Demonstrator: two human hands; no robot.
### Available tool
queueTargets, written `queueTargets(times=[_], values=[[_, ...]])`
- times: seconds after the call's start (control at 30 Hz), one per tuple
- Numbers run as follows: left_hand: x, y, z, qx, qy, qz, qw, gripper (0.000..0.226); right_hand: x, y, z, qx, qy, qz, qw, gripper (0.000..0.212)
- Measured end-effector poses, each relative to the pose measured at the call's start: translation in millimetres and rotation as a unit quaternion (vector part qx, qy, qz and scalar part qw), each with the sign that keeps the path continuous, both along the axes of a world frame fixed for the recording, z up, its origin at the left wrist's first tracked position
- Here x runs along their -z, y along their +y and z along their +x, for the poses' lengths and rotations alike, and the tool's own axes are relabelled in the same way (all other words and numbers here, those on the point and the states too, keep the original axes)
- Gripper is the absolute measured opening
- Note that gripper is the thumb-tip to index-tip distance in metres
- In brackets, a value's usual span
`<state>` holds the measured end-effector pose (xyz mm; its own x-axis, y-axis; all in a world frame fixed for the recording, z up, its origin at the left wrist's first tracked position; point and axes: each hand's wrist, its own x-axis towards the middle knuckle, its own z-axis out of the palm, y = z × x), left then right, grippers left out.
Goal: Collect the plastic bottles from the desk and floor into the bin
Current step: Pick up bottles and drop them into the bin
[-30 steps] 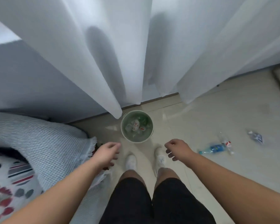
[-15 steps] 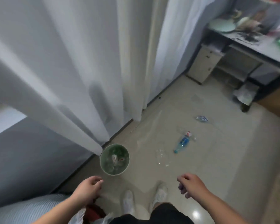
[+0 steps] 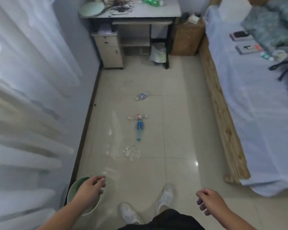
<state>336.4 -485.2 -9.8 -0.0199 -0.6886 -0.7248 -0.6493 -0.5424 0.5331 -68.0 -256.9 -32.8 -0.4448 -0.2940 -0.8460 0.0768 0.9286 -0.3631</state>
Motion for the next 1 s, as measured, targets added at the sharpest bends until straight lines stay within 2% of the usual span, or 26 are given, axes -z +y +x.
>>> queueTargets(times=[0.1,0.27,0.57,0.7,0.83,1.0], values=[[-1.3,-17.7,-57.1,0.025,0.011,0.001,1.0,0.012,4.5,9.1,-36.2,0.026,-0.004,-0.003,1.0,0.014],[-7.5,-28.1,-120.2,0.046,-0.002,0.011,0.999,0.011,1.2,-18.9,-105.8,0.015,0.003,-0.024,1.0,0.019],[5.0,-50.7,-167.0,0.017,-0.038,0.063,0.997,0.019,-10.0,-161.2,-208.7,0.045,0.0,-0.101,0.994,0.013],[19.0,-98.1,-204.7,-0.007,-0.037,0.07,0.997,0.023,-13.0,-230.3,-248.1,0.028,0.009,-0.108,0.994,0.016],[24.3,-170.6,-265.0,-0.026,0.014,0.091,0.995,0.022,-15.4,-271.2,-283.3,-0.001,0.036,-0.073,0.997,0.017],[-0.7,-272.9,-354.3,0.062,0.034,0.055,0.996,0.02,-21.3,-279.7,-318.9,0.02,0.025,-0.014,0.999,0.019]])
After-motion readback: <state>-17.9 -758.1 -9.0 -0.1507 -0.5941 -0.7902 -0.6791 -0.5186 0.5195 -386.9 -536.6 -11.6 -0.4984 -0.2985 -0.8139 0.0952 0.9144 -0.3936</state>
